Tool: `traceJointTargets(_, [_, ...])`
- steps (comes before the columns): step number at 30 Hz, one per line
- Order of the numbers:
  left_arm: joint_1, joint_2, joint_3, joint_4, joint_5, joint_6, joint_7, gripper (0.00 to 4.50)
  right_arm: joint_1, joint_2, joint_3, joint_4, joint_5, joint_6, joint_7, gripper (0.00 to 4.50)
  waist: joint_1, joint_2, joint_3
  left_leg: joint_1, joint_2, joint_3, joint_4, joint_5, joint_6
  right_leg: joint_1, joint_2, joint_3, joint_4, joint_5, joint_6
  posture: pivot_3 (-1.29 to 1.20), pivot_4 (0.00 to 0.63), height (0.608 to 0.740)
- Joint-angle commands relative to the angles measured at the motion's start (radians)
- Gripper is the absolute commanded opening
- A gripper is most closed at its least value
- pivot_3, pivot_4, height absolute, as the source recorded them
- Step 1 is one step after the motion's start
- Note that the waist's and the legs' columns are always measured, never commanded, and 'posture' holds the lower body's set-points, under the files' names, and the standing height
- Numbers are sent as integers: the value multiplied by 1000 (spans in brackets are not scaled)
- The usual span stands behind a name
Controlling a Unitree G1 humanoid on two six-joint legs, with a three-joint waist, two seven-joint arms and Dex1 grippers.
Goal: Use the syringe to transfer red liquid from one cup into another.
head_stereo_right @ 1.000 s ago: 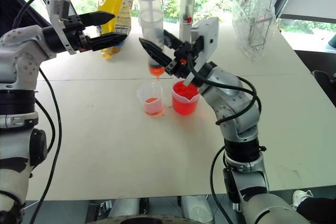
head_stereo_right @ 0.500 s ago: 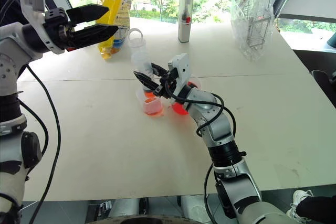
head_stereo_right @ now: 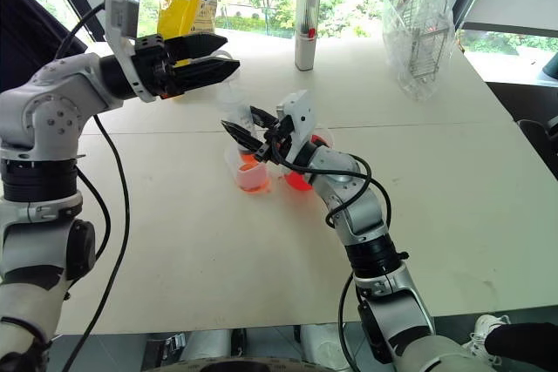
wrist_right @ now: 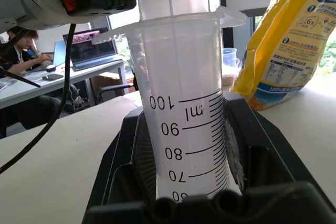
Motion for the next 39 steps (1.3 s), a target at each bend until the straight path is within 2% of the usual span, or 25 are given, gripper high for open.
traceJointTargets(1, [-34, 8, 20, -20, -8, -21, -8, 1651, -1, 7, -4, -44, -3, -26, -1, 1380, 0, 0, 0, 0, 0, 0, 0, 0, 0, 0, 0, 0, 0, 0, 0, 0, 150, 740])
traceJointTargets(4, [-26, 13, 18, -34, -14, -16, -16, 85, -1, 6, -3, -43, -4, -27, -3, 1380, 0, 0, 0, 0, 0, 0, 0, 0, 0, 0, -1, 0, 0, 0, 0, 0, 150, 740])
traceJointTargets(5, [-24, 13, 18, -41, -17, -14, -18, 30, -1, 6, -3, -43, -4, -27, -4, 1380, 0, 0, 0, 0, 0, 0, 0, 0, 0, 0, -1, 0, 0, 0, 0, 0, 150, 740])
traceJointTargets(14, [52, 26, -32, -103, 5, -14, -46, 30, -42, 22, -20, -61, 14, -9, -19, 1380, 0, 0, 0, 0, 0, 0, 0, 0, 0, 0, 0, 0, 0, 0, 0, 0, 150, 740])
traceJointTargets(39, [217, 3, -99, -112, 66, -100, -40, 30, -186, 15, -135, -120, 87, 97, -69, 1380, 0, 0, 0, 0, 0, 0, 0, 0, 0, 0, -1, 0, -1, 0, 0, 0, 150, 740])
